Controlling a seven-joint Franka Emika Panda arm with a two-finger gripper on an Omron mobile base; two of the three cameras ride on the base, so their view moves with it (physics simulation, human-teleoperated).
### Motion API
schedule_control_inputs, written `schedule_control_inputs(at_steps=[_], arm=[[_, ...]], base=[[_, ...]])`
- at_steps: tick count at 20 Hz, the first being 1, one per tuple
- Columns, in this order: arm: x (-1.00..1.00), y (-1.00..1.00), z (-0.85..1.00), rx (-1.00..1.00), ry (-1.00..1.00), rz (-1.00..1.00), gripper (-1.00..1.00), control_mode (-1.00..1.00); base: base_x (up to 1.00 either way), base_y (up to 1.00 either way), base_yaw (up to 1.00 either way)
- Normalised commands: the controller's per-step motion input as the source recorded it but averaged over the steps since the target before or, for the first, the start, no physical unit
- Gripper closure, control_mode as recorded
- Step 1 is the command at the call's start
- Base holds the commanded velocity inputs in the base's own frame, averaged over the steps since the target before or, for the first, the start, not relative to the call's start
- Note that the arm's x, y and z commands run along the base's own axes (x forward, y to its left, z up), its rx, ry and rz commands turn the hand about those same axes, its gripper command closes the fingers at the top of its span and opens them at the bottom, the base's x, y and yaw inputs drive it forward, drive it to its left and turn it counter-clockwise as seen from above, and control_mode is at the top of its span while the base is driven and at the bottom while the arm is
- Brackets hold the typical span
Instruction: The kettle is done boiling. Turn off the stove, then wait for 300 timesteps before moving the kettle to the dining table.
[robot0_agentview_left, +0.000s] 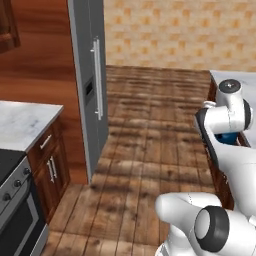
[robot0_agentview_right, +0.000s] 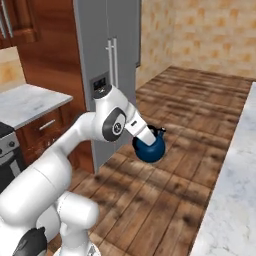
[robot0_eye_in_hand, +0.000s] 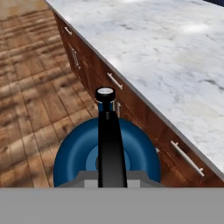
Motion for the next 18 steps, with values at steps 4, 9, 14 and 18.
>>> schedule_control_inputs(at_steps=[4,9,14,18], arm=[[0.0,0.0,0.0,0.0,0.0,0.0,1.0,1.0],[0.0,0.0,0.0,0.0,0.0,0.0,1.0,1.0],[0.0,0.0,0.0,0.0,0.0,0.0,1.0,1.0],[0.0,0.0,0.0,0.0,0.0,0.0,1.0,1.0]], base=[[-0.09,0.26,-0.22],[0.11,0.29,-0.2],[0.12,0.27,-0.2],[-0.8,0.02,-0.22]])
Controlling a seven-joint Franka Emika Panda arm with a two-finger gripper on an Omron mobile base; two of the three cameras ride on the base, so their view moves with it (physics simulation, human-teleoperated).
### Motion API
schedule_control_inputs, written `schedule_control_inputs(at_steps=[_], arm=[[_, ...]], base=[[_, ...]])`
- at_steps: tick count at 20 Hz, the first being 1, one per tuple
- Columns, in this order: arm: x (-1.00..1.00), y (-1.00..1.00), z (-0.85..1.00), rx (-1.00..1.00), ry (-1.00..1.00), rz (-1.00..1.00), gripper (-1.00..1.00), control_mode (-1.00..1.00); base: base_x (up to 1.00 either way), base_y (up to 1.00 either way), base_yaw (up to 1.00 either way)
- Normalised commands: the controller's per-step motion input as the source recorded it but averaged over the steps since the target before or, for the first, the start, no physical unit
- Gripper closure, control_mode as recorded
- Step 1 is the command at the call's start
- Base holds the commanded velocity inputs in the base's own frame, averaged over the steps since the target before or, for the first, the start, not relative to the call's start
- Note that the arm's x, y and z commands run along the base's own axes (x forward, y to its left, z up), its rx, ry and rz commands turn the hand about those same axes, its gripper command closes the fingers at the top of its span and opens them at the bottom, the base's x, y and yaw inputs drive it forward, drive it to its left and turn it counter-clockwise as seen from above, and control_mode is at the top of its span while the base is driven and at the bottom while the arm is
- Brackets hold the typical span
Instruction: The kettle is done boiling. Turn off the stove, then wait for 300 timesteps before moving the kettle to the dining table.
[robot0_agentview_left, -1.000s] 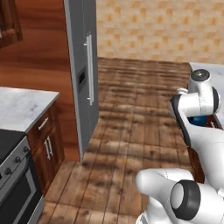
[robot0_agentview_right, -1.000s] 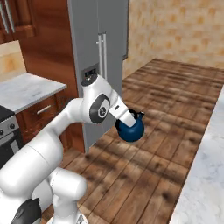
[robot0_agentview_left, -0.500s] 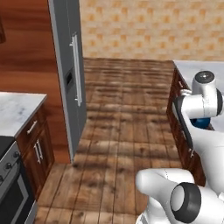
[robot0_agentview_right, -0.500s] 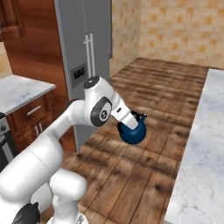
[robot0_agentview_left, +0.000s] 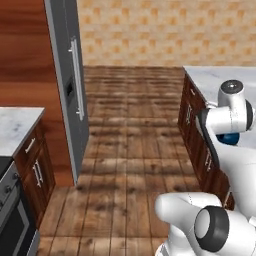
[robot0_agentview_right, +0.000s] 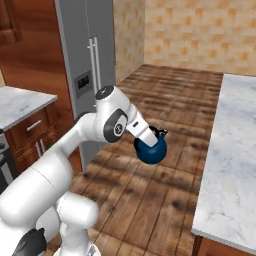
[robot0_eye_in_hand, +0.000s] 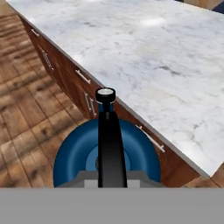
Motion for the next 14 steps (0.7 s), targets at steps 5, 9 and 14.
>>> schedule_control_inputs(at_steps=[5,9,14], arm=[[0.0,0.0,0.0,0.0,0.0,0.0,1.0,1.0],[0.0,0.0,0.0,0.0,0.0,0.0,1.0,1.0],[0.0,0.0,0.0,0.0,0.0,0.0,1.0,1.0]], base=[[-0.96,0.0,-0.21],[-0.63,0.03,-0.18],[-0.06,-0.13,-0.15]])
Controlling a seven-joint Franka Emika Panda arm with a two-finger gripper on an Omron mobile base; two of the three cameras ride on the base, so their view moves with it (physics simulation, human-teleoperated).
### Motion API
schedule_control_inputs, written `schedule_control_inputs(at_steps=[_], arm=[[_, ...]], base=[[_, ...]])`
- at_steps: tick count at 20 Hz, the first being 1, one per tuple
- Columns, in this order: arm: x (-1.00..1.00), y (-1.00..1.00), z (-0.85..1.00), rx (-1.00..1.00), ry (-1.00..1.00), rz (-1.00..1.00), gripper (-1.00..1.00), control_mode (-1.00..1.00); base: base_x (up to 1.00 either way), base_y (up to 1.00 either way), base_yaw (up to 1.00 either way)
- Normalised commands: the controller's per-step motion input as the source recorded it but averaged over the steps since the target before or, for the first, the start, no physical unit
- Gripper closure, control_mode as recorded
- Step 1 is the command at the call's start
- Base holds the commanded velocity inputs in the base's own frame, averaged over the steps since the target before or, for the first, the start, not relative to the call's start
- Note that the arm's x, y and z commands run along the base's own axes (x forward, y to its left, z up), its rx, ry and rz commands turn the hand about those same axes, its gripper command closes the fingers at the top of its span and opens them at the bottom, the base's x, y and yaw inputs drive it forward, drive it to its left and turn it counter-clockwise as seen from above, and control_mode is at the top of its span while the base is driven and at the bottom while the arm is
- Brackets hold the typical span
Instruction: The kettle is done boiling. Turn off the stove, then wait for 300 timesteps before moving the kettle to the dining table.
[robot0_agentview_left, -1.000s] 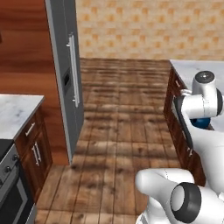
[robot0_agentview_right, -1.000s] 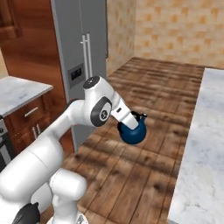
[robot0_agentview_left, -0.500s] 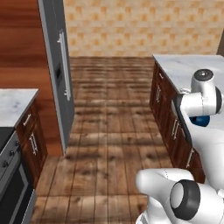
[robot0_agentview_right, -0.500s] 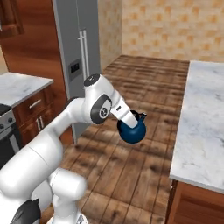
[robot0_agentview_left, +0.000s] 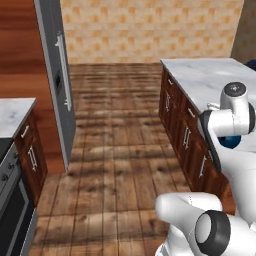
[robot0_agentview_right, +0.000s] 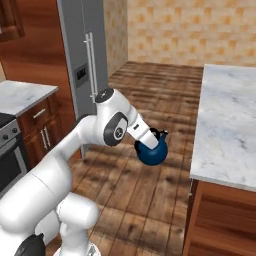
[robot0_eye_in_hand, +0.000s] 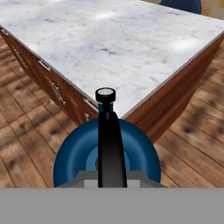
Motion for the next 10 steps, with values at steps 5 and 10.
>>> schedule_control_inputs(at_steps=[5,10], arm=[[0.0,0.0,0.0,0.0,0.0,0.0,1.0,1.0],[0.0,0.0,0.0,0.0,0.0,0.0,1.0,1.0]], base=[[0.0,-0.23,-0.12],[0.0,-0.25,-0.1]])
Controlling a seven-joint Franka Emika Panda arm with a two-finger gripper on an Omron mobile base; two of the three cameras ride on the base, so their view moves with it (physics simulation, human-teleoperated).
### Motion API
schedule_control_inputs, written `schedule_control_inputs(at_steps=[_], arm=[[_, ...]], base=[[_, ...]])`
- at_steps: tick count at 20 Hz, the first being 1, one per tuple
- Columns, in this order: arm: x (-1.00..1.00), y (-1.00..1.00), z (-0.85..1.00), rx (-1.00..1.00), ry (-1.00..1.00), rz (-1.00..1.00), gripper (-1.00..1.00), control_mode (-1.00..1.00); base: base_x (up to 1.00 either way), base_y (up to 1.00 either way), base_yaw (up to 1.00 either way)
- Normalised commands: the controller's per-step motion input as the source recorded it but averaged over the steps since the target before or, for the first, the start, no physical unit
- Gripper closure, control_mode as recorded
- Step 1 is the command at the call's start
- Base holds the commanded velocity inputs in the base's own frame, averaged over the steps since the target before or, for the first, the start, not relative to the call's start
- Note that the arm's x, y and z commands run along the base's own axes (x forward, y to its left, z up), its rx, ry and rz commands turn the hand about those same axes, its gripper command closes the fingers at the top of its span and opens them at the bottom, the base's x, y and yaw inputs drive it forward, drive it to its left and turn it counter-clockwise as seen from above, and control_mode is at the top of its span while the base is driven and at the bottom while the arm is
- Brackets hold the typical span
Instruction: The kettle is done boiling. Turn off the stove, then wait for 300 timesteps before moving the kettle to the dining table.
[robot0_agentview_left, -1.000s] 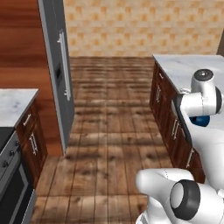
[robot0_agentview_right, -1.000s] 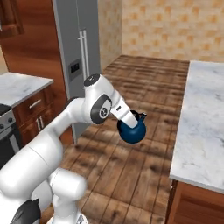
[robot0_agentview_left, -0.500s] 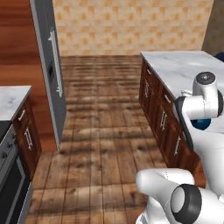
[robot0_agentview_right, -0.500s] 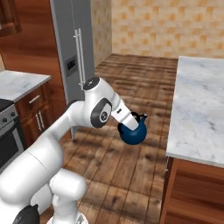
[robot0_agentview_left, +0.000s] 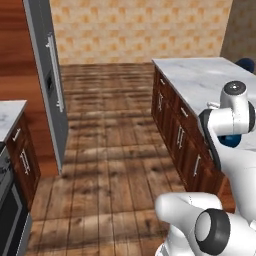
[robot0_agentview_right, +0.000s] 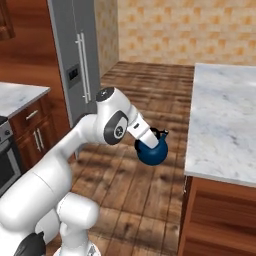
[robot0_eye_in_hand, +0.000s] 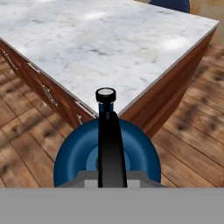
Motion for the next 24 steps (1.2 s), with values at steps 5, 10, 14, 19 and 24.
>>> schedule_control_inputs(at_steps=[5,10,14,19,24], arm=[[0.0,0.0,0.0,0.0,0.0,0.0,1.0,1.0],[0.0,0.0,0.0,0.0,0.0,0.0,1.0,1.0],[0.0,0.0,0.0,0.0,0.0,0.0,1.0,1.0],[0.0,0.0,0.0,0.0,0.0,0.0,1.0,1.0],[0.0,0.0,0.0,0.0,0.0,0.0,1.0,1.0]], base=[[0.06,-0.35,-0.07],[0.15,-0.52,-0.01],[0.2,-0.55,0.0],[0.26,-0.62,0.0],[0.26,-0.63,0.0]])
